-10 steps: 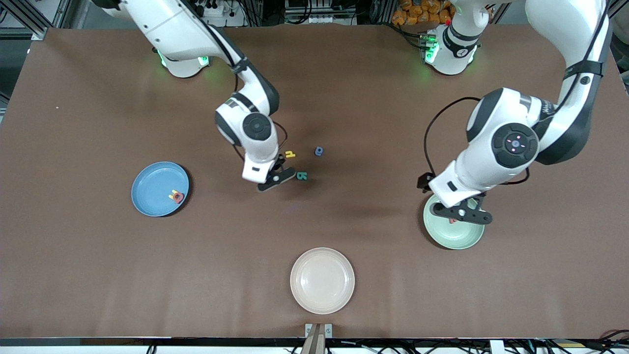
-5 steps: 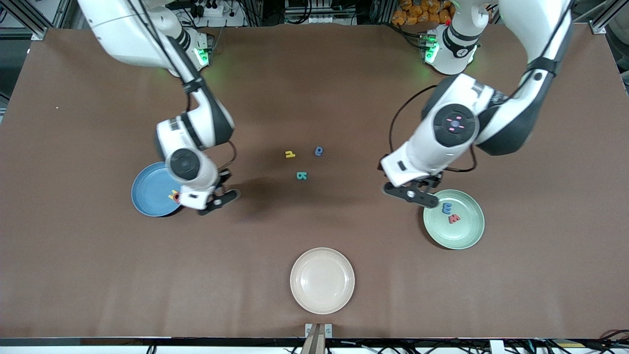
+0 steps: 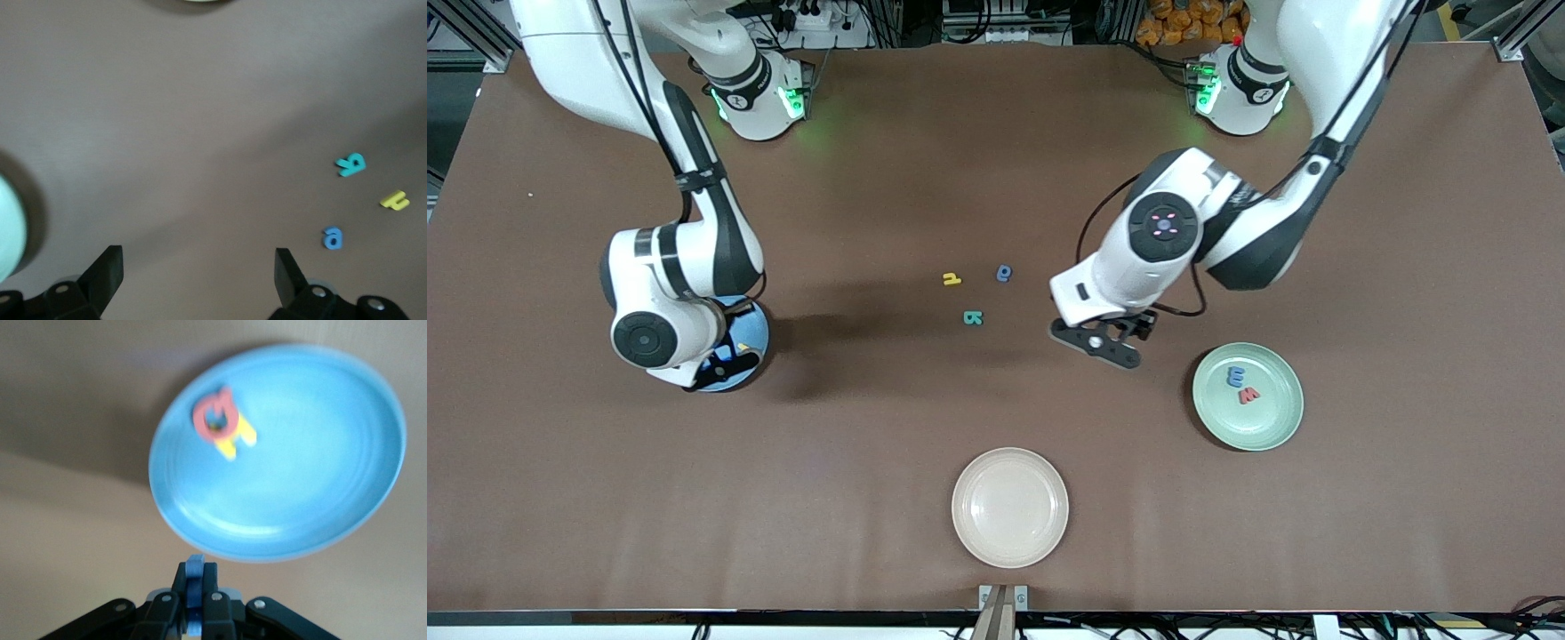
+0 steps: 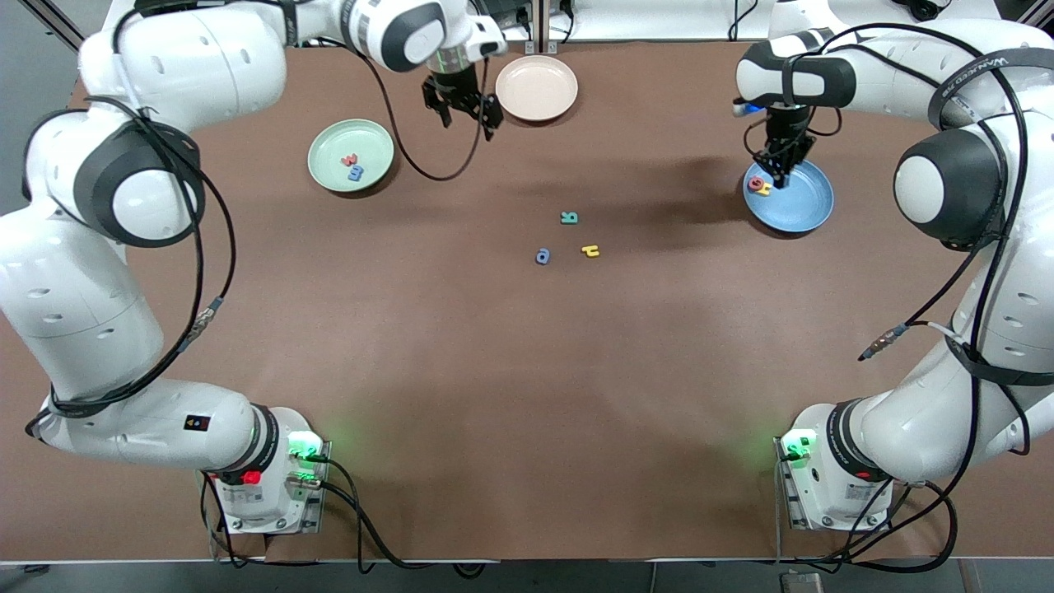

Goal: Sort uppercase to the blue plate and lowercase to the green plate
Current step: 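Release the blue M on the blue plate while the left gripper reaches letters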

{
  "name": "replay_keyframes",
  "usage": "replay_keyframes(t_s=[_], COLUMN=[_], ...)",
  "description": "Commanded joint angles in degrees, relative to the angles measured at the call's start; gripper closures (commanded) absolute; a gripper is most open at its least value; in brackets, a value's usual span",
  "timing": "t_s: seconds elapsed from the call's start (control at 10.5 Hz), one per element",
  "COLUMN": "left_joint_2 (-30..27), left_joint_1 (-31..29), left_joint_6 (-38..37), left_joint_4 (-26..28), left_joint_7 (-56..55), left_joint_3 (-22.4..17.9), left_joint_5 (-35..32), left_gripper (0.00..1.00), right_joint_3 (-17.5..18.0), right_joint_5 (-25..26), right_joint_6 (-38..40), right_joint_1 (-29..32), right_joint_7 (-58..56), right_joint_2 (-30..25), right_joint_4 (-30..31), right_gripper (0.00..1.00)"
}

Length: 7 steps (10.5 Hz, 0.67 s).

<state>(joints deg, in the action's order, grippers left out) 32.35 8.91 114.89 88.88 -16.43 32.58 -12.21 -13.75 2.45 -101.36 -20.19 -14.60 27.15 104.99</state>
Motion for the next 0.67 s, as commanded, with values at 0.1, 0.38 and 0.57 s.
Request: replay_keyframes(t_s=[0.1,0.38,0.57], left_joint_2=[3.06,6.57,9.03], left_joint_1=[3.03,6.11,7.52], left_joint_6=[4.36,11.03,14.91], left_joint_4=[-0.46,-0.46,-0.46], left_joint_7=[2.27,8.05,12.89], left_joint_3=[-0.5,-0.5,-0.59], left_joint_5=[-0.44,-4.39,-7.11], left_gripper=[0.0,0.0,0.0], right_joint_3=[-0.58,-0.66,-0.66], right_joint_5=[-1.04,-0.61,-0.25], right_joint_6=[-3.03,-6.13,-6.05], right_joint_1=[0.59,0.95,0.95], right_joint_7=[-0.78,-0.87,-0.79], right_joint_2=[0.62,1.15,0.89], right_joint_4=[2.66,3.73,3.2], right_gripper=[0.95,0.58,0.07])
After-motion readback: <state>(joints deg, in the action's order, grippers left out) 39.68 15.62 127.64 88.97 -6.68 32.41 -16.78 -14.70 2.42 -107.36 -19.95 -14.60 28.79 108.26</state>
